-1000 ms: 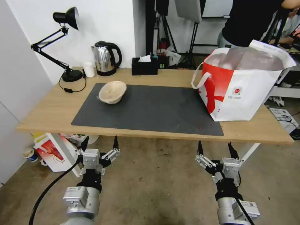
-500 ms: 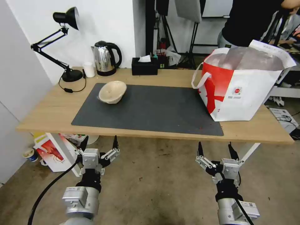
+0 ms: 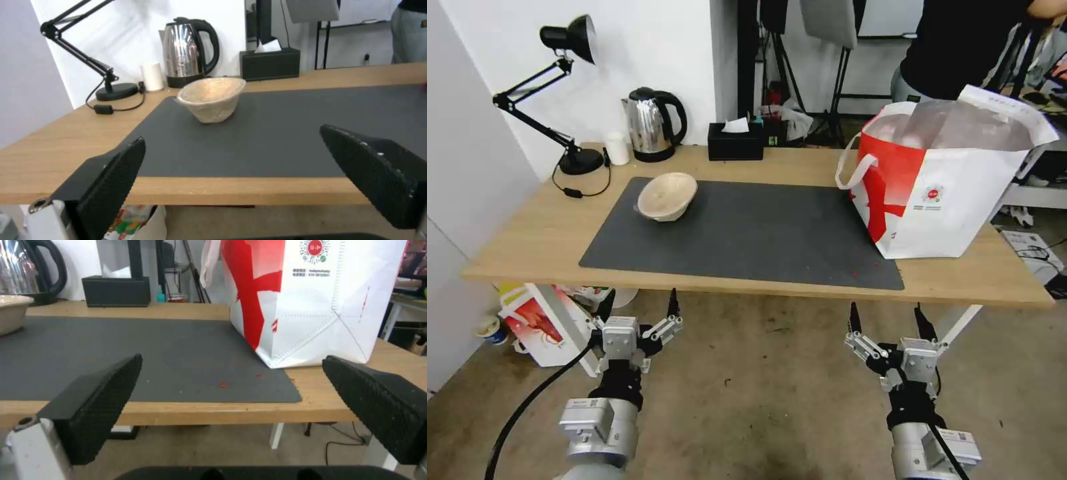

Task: Pick up the trash from the table and place it into the takeout bag.

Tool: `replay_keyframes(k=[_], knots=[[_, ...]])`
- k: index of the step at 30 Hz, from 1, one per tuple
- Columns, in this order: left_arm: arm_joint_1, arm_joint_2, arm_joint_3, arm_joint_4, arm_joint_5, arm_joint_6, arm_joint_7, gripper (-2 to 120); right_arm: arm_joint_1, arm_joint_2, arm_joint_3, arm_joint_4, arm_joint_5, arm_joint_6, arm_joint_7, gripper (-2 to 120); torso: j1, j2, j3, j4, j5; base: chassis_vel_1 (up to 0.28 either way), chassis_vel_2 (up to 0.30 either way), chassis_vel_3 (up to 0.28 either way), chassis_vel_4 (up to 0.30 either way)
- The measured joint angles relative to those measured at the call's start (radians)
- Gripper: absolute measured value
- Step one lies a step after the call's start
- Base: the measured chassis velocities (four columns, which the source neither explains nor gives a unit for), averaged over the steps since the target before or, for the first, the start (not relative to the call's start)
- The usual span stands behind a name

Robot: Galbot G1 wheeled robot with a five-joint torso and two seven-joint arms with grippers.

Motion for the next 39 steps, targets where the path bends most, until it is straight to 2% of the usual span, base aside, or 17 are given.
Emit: replay_keyframes(k=[2,5,6,9,10,16,17,23,27,29,31,33,35,36,38,39], knots=[[-0.005,0.008,-0.007,-0.006,-0.024,0.005,-0.005,99,0.0,0.0,0.0,0.0,0.0,0.0,0.0,100,0.0,0.0,0.0,0.0,0.0,0.0,0.0,0.0,0.0],[-0.043,0.04,-0.049,-0.04,-0.148,0.057,-0.025,99,0.0,0.0,0.0,0.001,0.0,0.0,0.0,100,0.0,0.0,0.0,0.0,-0.0001,0.0,0.0,0.0,0.0],[-0.043,0.04,-0.049,-0.04,-0.148,0.057,-0.025,99,0.0,0.0,0.0,0.001,0.0,0.0,0.0,100,0.0,0.0,0.0,0.0,-0.0001,0.0,0.0,0.0,0.0],[-0.085,0.087,-0.097,-0.051,-0.304,0.128,-0.054,99,0.0,0.0,0.0,0.001,0.0,0.0,0.0,100,0.0,0.0,0.0,0.0,-0.0001,0.0,0.0,0.0,0.0],[-0.085,0.087,-0.097,-0.051,-0.304,0.128,-0.054,99,0.0,0.0,0.0,0.001,0.0,0.0,0.0,100,0.0,0.0,0.0,0.0,-0.0001,0.0,0.0,0.0,0.0],[-0.199,0.178,-0.171,-0.053,-0.476,0.203,-0.096,99,0.0,0.0,0.0,0.001,0.0,0.0,0.0,100,0.0,0.0,0.0,-0.0001,-0.0003,0.0,0.0,0.0,0.0],[-0.199,0.178,-0.171,-0.053,-0.476,0.203,-0.096,99,0.0,0.0,0.0,0.001,0.0,0.0,0.0,100,0.0,0.0,0.0,-0.0001,-0.0003,0.0,0.0,0.0,0.0],[-0.255,0.26,-0.266,-0.053,-0.674,0.261,-0.133,99,0.0,0.0,0.0,0.001,0.0,0.0,0.0,100,0.0,0.0,0.0,0.0003,-0.0001,0.0,0.0,0.0,0.0],[-0.276,0.283,-0.28,-0.053,-0.728,0.28,-0.149,99,0.0,0.0,0.0,0.001,0.0,0.0,0.0,100,0.0,0.0,0.0,0.0001,-0.0003,0.0,0.0,0.0,0.0],[-0.308,0.314,-0.288,-0.053,-0.794,0.301,-0.17,99,0.0,0.0,0.0,0.001,0.0,0.0,0.0,100,0.0,0.0,0.0,0.0,0.0,0.0,0.0,0.0,0.0],[-0.364,0.356,-0.296,-0.018,-0.858,0.309,-0.183,99,0.0,0.0,0.0,0.001,0.0,0.0,0.0,100,0.0,0.0,0.0,0.0,-0.0002,0.0,0.0,0.0,0.0],[-0.382,0.369,-0.298,-0.006,-0.886,0.313,-0.188,99,0.0,0.0,0.0,0.001,0.0,0.0,0.0,100,0.0,0.0,0.0,0.0,-0.0003,0.0,0.0,0.0,0.0],[-0.443,0.409,-0.301,0.026,-0.995,0.328,-0.202,99,0.0,0.0,0.0,0.001,0.0,0.0,0.0,100,0.0,0.0,0.0,0.0,-0.0001,0.0,0.0,0.0,0.0],[-0.443,0.409,-0.301,0.026,-0.995,0.328,-0.202,99,0.0,0.0,0.0,0.001,0.0,0.0,0.0,100,0.0,0.0,0.0,0.0,-0.0001,0.0,0.0,0.0,0.0],[-0.522,0.453,-0.289,0.073,-1.125,0.336,-0.221,100,0.0,0.0,0.0,0.001,0.001,0.0,0.0,100,0.0,0.0,0.0,0.0001,0.0,0.0,0.0,0.0,0.0],[-0.522,0.453,-0.289,0.073,-1.125,0.336,-0.221,100,0.0,0.0,0.0,0.001,0.001,0.0,0.0,100,0.0,0.0,0.0,0.0001,0.0,0.0,0.0,0.0,0.0]])
